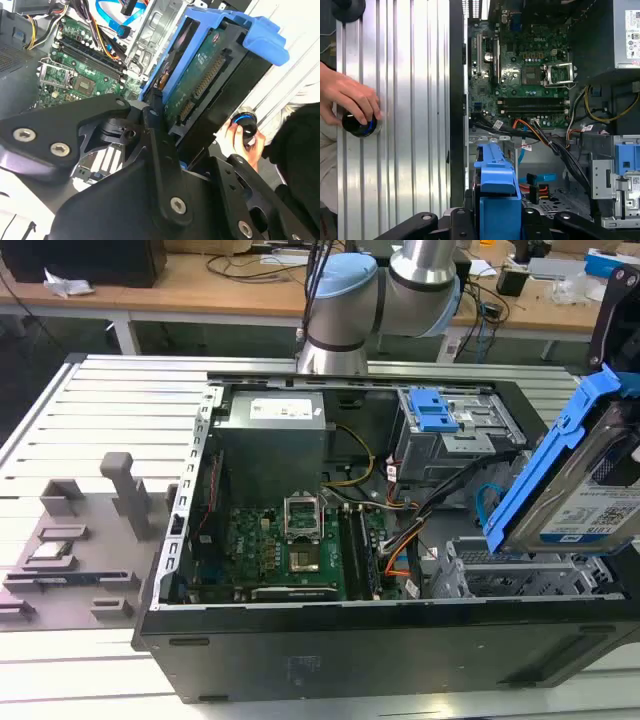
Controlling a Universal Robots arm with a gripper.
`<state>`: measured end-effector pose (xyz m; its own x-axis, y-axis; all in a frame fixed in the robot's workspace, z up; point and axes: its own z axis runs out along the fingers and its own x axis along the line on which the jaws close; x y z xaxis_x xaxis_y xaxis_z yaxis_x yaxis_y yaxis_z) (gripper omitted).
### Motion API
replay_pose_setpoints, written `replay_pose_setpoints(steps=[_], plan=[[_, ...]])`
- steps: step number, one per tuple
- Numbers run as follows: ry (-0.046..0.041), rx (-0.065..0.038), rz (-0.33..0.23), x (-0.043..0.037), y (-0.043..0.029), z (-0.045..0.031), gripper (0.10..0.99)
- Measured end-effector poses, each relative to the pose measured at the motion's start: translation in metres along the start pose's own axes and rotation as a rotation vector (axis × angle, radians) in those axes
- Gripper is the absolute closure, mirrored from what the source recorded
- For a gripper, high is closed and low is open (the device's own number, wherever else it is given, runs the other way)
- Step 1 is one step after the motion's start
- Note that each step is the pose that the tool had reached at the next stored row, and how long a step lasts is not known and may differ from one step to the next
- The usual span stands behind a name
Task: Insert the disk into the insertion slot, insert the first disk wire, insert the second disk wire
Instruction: 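Insert the disk into the insertion slot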
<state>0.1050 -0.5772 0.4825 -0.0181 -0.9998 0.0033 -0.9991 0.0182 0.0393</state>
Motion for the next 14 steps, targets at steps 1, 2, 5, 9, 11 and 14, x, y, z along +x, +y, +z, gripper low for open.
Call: replay_pose_setpoints(steps=[1,2,5,9,11,14], plan=[[-0.0051,0.000,0.000,-0.0001,-0.0001,0.0025,0.725],[-0.0081,0.000,0.000,-0.0012,-0.0002,0.0070,0.725],[-0.0082,0.000,0.000,-0.0052,-0.0004,0.0124,0.725],[-0.0082,0.000,0.000,-0.0109,-0.0008,0.0239,0.725],[-0.0082,0.000,0.000,-0.0134,-0.0011,0.0314,0.725],[-0.0078,0.000,-0.007,-0.0175,-0.0023,0.0374,0.725]])
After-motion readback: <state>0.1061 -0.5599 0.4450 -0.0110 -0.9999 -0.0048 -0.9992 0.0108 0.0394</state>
